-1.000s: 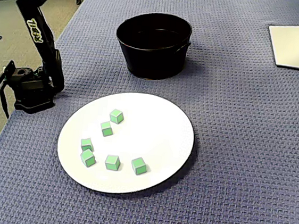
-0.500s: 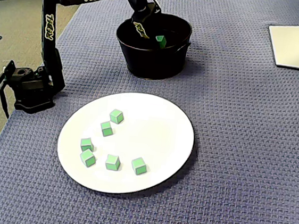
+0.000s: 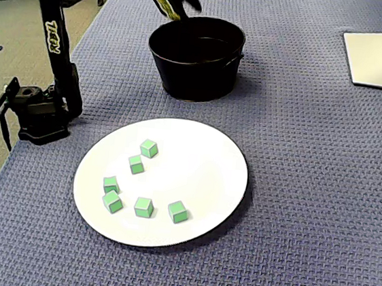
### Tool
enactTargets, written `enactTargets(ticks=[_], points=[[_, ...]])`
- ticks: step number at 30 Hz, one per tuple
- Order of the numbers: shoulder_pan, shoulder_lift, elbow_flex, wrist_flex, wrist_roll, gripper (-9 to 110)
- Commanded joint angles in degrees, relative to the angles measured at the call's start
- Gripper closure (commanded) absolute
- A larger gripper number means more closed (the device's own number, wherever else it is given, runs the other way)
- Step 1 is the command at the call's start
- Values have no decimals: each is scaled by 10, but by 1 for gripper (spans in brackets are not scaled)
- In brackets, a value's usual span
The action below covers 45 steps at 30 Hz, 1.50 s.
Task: Pick up the items on the white plate and put them in the black container.
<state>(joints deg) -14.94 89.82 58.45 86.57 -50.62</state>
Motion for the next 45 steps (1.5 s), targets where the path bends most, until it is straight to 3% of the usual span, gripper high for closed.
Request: enactTargets(ticks=[1,5,10,12,14,19,31,37,45], points=[[123,63,-145,95,-23,73],[241,56,-122,119,-67,70],[297,33,-15,118,-342,60],[316,15,-4,138,-463,69],[329,-12,-5,168,-576,70],[358,-69,-4,173,-744,72],[374,-134,125,111,-870,74],[392,-164,169,4,-911,71],[391,-237,174,-56,-921,69]])
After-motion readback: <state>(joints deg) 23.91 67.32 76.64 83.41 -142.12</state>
